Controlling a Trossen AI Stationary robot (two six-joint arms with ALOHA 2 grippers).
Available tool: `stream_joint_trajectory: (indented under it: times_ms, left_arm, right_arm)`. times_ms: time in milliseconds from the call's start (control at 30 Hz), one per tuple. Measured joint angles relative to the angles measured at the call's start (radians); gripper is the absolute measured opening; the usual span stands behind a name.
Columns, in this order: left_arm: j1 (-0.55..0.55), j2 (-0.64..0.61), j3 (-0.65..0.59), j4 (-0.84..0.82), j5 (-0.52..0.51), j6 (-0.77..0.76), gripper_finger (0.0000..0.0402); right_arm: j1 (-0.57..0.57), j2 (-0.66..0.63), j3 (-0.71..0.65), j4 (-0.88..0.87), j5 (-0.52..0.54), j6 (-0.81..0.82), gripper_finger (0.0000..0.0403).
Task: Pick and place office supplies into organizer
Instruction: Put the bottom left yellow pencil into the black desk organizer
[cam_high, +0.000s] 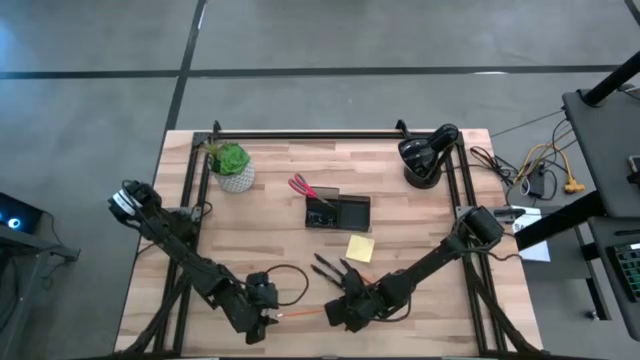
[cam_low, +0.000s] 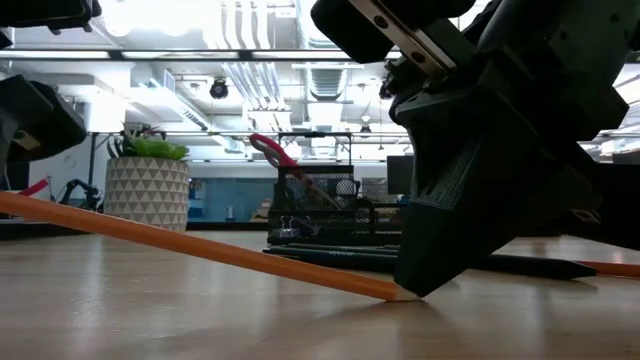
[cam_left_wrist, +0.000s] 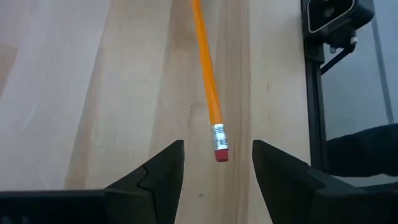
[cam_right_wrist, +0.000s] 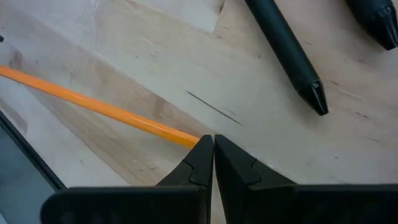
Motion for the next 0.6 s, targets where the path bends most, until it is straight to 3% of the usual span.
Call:
stream_joint_trajectory:
  times_ms: [233,600]
  left_arm:
    - [0.000,0.044,0.019,0.000,-0.023,0.004,0.0144]
    - [0.000,0.059,0.030,-0.004,-0.045,0.005,0.0029]
  right_arm:
    - [0.000,0.000,0.000,-0.001,0.000,0.003,0.0009]
    - [0.000,0.001,0.000,0.000,0.000,0.004,0.0008]
